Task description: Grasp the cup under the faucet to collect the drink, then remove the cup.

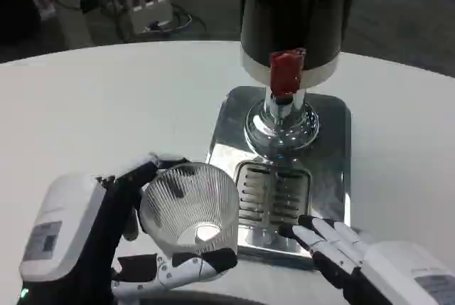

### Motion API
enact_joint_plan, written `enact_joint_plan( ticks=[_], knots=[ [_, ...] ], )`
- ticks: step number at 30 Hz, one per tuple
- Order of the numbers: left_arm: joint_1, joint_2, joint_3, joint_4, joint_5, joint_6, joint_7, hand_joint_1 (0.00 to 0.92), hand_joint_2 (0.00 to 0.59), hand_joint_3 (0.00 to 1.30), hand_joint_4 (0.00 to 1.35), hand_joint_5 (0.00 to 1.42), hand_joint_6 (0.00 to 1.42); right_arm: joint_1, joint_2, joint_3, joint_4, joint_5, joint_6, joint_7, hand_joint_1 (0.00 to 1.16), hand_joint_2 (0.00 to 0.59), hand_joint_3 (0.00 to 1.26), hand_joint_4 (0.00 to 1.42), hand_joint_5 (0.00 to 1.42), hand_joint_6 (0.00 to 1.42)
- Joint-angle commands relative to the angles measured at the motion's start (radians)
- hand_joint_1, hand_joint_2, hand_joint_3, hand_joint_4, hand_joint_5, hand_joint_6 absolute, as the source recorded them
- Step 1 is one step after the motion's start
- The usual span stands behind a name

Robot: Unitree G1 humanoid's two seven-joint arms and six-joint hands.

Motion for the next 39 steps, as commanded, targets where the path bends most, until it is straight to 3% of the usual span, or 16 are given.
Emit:
enact_joint_plan(
  ticks=[1, 14, 23, 30, 39],
  knots=[
    [0.008, -0.004, 0.004, -0.03, -0.017, -0.016, 0.006, 0.659, 0.0, 0.82, 0.88, 0.95, 1.07, 0.011, 0.0, -0.001, -0.018, 0.01, -0.015, 0.003, 0.34, 0.428, 0.07, 0.0, 0.0, 0.0],
    [0.006, -0.003, 0.002, -0.025, -0.015, -0.017, 0.007, 0.653, 0.0, 0.82, 0.88, 0.95, 1.07, 0.038, 0.007, -0.003, -0.018, 0.017, -0.021, -0.006, 0.34, 0.435, 0.07, 0.0, 0.0, 0.0],
    [-0.021, 0.02, 0.016, 0.08, 0.007, -0.044, 0.043, 0.65, 0.0, 0.81, 0.88, 0.96, 1.07, 0.041, 0.014, 0.005, -0.018, 0.002, -0.028, 0.004, 0.35, 0.437, 0.07, 0.0, 0.0, 0.0],
    [-0.103, 0.043, 0.021, 0.159, 0.011, -0.038, 0.054, 0.645, 0.0, 0.81, 0.88, 0.96, 1.07, 0.032, 0.009, 0.002, -0.018, 0.023, -0.01, 0.012, 0.35, 0.437, 0.07, 0.0, 0.0, 0.0],
    [-0.265, 0.061, -0.011, 0.273, 0.035, -0.013, 0.057, 0.643, 0.0, 0.81, 0.88, 0.95, 1.07, 0.054, 0.004, -0.038, -0.018, 0.051, -0.018, -0.001, 0.3, 0.43, 0.07, 0.0, 0.0, 0.0]
  ],
)
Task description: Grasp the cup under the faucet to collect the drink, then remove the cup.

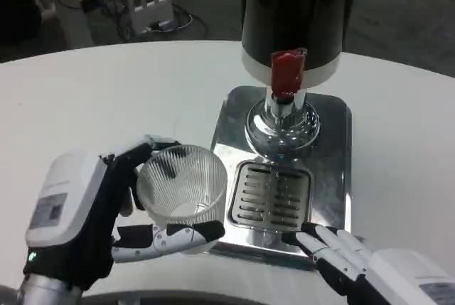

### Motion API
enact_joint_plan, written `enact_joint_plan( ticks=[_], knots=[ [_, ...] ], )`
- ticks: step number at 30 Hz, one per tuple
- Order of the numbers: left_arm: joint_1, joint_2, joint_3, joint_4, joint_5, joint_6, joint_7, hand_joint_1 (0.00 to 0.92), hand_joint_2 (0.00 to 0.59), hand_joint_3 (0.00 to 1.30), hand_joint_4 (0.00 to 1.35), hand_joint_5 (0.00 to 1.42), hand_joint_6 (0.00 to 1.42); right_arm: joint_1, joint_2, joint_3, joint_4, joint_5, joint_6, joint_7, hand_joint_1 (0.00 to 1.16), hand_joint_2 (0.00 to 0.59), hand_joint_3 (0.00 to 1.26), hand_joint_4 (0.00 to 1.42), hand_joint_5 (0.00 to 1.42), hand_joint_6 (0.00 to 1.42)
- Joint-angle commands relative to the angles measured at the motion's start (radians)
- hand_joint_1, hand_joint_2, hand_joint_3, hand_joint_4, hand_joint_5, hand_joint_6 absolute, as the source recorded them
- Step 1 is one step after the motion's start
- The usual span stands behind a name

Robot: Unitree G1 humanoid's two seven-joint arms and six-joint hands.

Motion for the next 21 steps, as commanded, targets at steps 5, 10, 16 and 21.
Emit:
enact_joint_plan(
  ticks=[5, 10, 16, 21],
  knots=[
    [-0.167, 0.02, -0.045, 0.148, 0.037, 0.012, 0.027, 0.642, 0.0, 0.81, 0.88, 0.95, 1.06, 0.033, 0.0, -0.044, -0.017, 0.034, -0.022, -0.01, 0.29, 0.429, 0.07, 0.0, 0.0, 0.0],
    [-0.253, 0.014, -0.067, 0.257, 0.014, 0.031, 0.026, 0.642, 0.002, 0.81, 0.88, 0.95, 1.06, 0.04, 0.008, -0.053, -0.017, 0.043, -0.035, -0.014, 0.29, 0.43, 0.07, 0.0, 0.0, 0.0],
    [-0.345, 0.0, -0.09, 0.379, 0.005, 0.054, 0.048, 0.642, 0.003, 0.81, 0.88, 0.96, 1.06, 0.059, 0.017, -0.054, -0.017, 0.045, -0.057, -0.015, 0.29, 0.439, 0.07, 0.0, 0.0, 0.0],
    [-0.425, -0.01, -0.118, 0.49, 0.004, 0.061, 0.061, 0.642, 0.002, 0.81, 0.88, 0.96, 1.06, 0.08, 0.032, -0.037, -0.017, 0.031, -0.081, -0.015, 0.29, 0.442, 0.07, 0.0, 0.0, 0.0]
  ],
)
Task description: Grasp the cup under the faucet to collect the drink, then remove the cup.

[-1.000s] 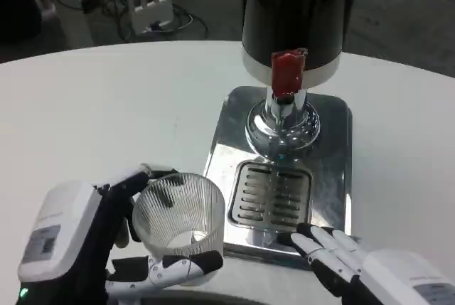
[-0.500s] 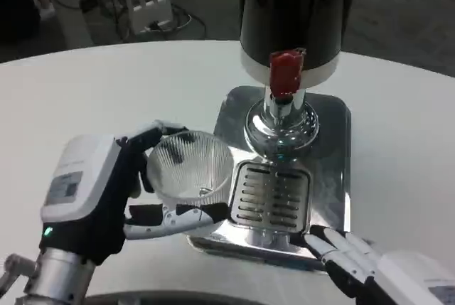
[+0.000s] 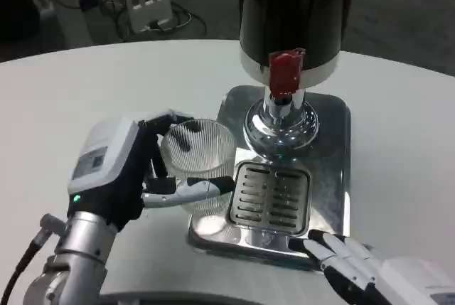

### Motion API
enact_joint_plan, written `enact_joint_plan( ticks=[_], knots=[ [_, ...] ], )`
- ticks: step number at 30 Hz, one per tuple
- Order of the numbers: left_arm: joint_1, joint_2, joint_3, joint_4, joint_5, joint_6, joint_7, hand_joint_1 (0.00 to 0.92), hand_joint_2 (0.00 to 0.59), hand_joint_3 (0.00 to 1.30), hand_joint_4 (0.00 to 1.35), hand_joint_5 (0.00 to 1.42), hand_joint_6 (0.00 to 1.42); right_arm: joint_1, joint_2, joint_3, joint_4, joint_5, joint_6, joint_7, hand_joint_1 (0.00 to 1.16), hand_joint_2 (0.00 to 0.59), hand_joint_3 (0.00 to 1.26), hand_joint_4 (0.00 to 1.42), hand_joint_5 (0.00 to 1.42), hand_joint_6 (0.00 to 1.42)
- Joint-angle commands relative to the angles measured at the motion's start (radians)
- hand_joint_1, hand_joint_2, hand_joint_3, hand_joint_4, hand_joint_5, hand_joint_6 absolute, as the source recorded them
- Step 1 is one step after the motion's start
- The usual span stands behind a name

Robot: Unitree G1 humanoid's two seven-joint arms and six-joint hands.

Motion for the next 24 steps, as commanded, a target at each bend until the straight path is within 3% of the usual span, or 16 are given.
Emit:
enact_joint_plan(
  ticks=[1, 6, 15, 24],
  knots=[
    [-0.083, -0.01, -0.032, 0.09, -0.018, -0.001, 0.038, 0.642, 0.002, 0.81, 0.88, 0.97, 1.06, 0.029, 0.019, 0.018, -0.016, -0.015, -0.032, -0.008, 0.29, 0.443, 0.07, 0.0, 0.0, 0.0],
    [-0.135, -0.03, -0.074, 0.141, -0.007, 0.001, 0.067, 0.642, 0.002, 0.81, 0.88, 0.97, 1.06, 0.044, 0.045, 0.017, -0.016, -0.019, -0.04, -0.015, 0.29, 0.443, 0.07, 0.0, 0.0, 0.0],
    [-0.21, -0.082, -0.143, 0.199, 0.017, 0.038, 0.114, 0.642, 0.001, 0.82, 0.88, 0.97, 1.06, 0.053, 0.043, 0.005, -0.016, -0.006, -0.035, -0.017, 0.29, 0.441, 0.07, 0.0, 0.0, 0.0],
    [-0.248, -0.093, -0.19, 0.26, 0.015, 0.057, 0.14, 0.642, 0.001, 0.82, 0.88, 0.97, 1.06, 0.071, 0.037, -0.014, -0.016, 0.01, -0.037, -0.037, 0.3, 0.437, 0.07, 0.0, 0.0, 0.0]
  ],
)
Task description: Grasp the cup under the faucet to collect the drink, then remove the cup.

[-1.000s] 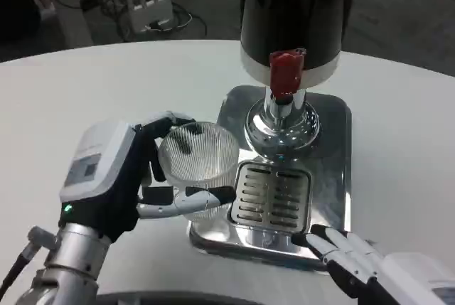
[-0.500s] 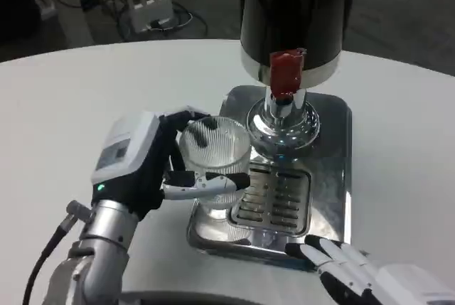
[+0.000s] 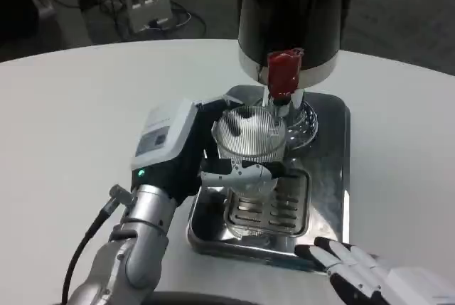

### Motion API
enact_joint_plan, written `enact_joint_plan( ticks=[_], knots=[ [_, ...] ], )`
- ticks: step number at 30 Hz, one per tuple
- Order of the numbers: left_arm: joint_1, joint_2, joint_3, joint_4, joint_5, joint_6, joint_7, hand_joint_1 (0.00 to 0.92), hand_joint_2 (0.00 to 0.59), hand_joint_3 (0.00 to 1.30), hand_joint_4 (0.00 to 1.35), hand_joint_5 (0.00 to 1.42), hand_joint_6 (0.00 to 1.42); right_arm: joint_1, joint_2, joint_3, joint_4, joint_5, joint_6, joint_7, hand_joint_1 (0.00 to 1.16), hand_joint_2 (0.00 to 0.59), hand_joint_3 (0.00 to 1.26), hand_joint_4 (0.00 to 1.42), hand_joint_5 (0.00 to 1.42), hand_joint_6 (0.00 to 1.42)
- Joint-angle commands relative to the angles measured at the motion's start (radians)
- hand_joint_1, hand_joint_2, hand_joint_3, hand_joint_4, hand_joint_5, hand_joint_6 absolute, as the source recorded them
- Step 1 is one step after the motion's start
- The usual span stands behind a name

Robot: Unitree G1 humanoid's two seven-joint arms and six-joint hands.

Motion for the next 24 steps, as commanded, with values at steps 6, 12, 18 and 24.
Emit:
enact_joint_plan(
  ticks=[6, 12, 18, 24],
  knots=[
    [-0.027, -0.016, -0.045, 0.019, 0.01, 0.001, 0.033, 0.642, 0.001, 0.82, 0.88, 0.97, 1.06, 0.011, 0.004, 0.004, -0.016, 0.005, -0.01, -0.017, 0.31, 0.437, 0.07, 0.0, 0.0, 0.0],
    [-0.029, -0.02, -0.067, 0.011, 0.02, 0.011, 0.038, 0.638, 0.003, 0.82, 0.88, 0.96, 1.0, 0.015, 0.002, -0.009, -0.016, 0.012, -0.011, -0.021, 0.31, 0.437, 0.07, 0.0, 0.0, 0.0],
    [-0.019, -0.02, -0.077, 0.004, 0.017, 0.021, 0.041, 0.634, 0.009, 0.82, 0.87, 0.96, 0.97, 0.016, -0.001, -0.021, -0.016, 0.02, -0.011, -0.021, 0.31, 0.437, 0.07, 0.0, 0.0, 0.0],
    [-0.004, -0.01, -0.067, 0.011, -0.001, 0.019, 0.041, 0.415, 0.011, 0.41, 0.66, 0.91, 0.85, 0.005, -0.003, -0.034, -0.016, 0.034, 0.0, -0.019, 0.31, 0.437, 0.07, 0.0, 0.0, 0.0]
  ],
)
